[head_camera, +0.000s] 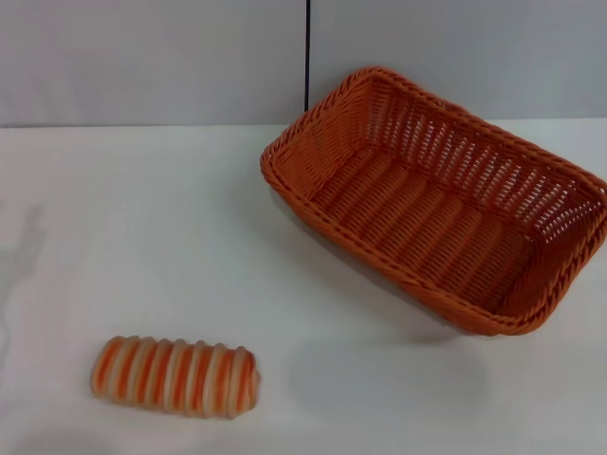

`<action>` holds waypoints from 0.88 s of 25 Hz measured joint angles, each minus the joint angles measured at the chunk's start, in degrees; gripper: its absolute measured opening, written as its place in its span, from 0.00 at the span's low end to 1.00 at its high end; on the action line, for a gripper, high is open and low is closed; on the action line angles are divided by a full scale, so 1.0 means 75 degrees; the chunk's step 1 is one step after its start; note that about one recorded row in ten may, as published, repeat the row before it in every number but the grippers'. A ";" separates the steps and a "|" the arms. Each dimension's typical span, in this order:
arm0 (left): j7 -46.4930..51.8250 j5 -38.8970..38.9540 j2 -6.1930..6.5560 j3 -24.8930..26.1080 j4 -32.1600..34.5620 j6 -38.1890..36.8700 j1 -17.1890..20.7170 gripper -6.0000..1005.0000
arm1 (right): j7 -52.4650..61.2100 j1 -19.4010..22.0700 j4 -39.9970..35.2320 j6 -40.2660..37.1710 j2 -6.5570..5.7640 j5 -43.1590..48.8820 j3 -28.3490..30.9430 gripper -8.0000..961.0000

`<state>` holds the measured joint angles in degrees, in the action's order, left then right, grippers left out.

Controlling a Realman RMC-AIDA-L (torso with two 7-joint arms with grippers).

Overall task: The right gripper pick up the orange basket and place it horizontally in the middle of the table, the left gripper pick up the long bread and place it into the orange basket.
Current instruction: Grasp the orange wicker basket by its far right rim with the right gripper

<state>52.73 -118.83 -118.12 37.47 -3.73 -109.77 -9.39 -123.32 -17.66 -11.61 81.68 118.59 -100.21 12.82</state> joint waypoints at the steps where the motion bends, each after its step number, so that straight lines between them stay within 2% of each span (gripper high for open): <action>1: 0.0000 -0.0014 0.0000 -0.0025 0.0011 0.0000 -0.0014 0.71 | 0.0009 -0.0002 -0.0071 0.0040 -0.0004 0.0128 0.0000 0.52; 5: 0.0000 -0.0051 0.0010 -0.0145 0.0135 0.0007 -0.0093 0.71 | 0.0071 -0.0046 -0.0272 0.0260 -0.0017 0.0441 -0.0140 0.51; 10: 0.0001 -0.0055 0.0011 -0.0171 0.0168 0.0025 -0.0108 0.70 | 0.0724 -0.0064 -0.0919 0.0332 -0.0023 0.0493 -0.0901 0.50; 11: 0.0002 -0.0057 0.0012 -0.0174 0.0172 0.0027 -0.0108 0.70 | 0.1162 -0.0039 -0.1328 0.0378 -0.0026 0.0496 -0.1291 0.50; 12: 0.0007 -0.0057 0.0015 -0.0186 0.0181 0.0030 -0.0106 0.70 | 0.1162 -0.0039 -0.1328 0.0378 -0.0026 0.0496 -0.1291 0.50; 14: 0.0010 -0.0058 0.0016 -0.0236 0.0203 0.0041 -0.0100 0.70 | 0.1658 0.0015 -0.1788 0.0502 -0.0075 0.0496 -0.1709 0.49; 16: 0.0011 -0.0059 0.0016 -0.0274 0.0216 0.0060 -0.0100 0.70 | 0.2260 0.0094 -0.2331 0.0682 -0.0203 0.0497 -0.2238 0.49; 18: 0.0002 -0.0059 0.0016 -0.0312 0.0239 0.0111 -0.0102 0.70 | 0.2903 0.0181 -0.2838 0.0836 -0.0402 0.0497 -0.2782 0.49; 22: -0.0021 -0.0059 0.0014 -0.0333 0.0274 0.0144 -0.0113 0.70 | 0.4305 0.0238 -0.3640 0.0990 -0.1009 0.0598 -0.3788 0.48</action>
<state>52.58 -119.27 -118.01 34.97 -1.68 -108.69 -10.24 -91.03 -15.88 -38.91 89.10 111.02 -95.72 -15.59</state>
